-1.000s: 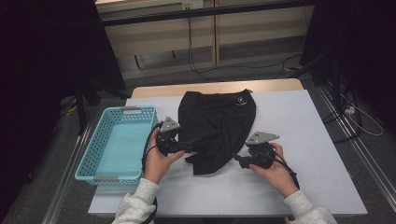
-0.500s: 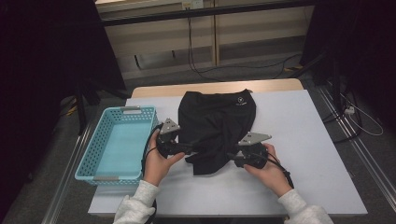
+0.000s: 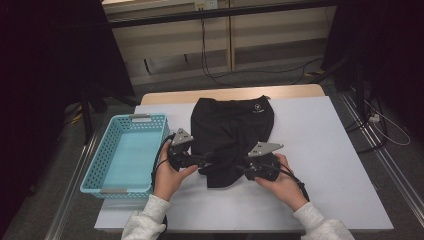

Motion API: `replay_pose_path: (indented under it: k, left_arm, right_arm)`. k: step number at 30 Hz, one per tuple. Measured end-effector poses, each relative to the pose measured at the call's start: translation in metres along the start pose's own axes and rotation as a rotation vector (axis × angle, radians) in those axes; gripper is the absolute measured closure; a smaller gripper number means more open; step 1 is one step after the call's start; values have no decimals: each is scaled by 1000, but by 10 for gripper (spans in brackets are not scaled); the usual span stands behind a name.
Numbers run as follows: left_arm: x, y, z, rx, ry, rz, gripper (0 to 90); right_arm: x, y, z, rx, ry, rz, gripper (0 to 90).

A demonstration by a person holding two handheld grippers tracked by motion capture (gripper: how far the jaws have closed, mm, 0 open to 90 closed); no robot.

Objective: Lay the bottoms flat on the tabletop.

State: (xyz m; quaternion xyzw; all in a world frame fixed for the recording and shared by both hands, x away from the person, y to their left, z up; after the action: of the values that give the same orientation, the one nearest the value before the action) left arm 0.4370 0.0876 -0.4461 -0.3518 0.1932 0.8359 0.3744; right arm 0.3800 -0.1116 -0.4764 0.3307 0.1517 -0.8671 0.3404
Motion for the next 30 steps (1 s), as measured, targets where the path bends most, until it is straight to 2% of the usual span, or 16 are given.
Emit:
replay_pose_path:
  k: [3,5,9,11,15,17,21,24,27,30]
  left_arm:
    - [0,0,-1,-3,-4,-10,181]
    - [0,2,-2,2,-3,-5,183]
    - [1,4,-4,11,-8,-8,189]
    - [2,5,-5,15,-13,-11,191]
    - [1,5,-5,15,-10,-13,194]
    - [1,5,-4,14,-7,-12,194]
    - [1,5,-4,16,-9,-11,194]
    - [1,6,-5,18,-12,-21,194]
    - [1,8,-6,25,-14,-12,194]
    - [1,9,-8,32,-19,-19,194]
  right_arm:
    - [2,-5,-5,6,-36,9,559]
    - [5,-8,-10,13,-64,32,628]
    - [8,-4,-16,14,-92,22,792]
    - [8,-1,-17,2,-82,2,833]
    - [7,3,-15,-2,-74,2,898]
    - [6,6,-9,-16,-62,-11,900]
    - [4,19,11,-6,-20,-34,900]
    - [4,30,28,13,14,-52,900]
    - [5,42,43,29,43,-74,900]
    - [7,50,49,41,61,-97,900]
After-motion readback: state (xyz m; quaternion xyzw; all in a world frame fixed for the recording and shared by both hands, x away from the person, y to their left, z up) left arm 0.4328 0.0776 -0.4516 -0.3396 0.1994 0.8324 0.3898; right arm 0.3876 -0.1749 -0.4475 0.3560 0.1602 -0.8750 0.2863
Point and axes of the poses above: each handheld gripper's, and its own axes: z roughly backward along the jaws, x roughly out of its underside, y roughly to its right, the point moved 6 cm from there along -z, roughly forward along the jaws, and after that the axes turned 9 degrees about -y, right-handed, at the moved point
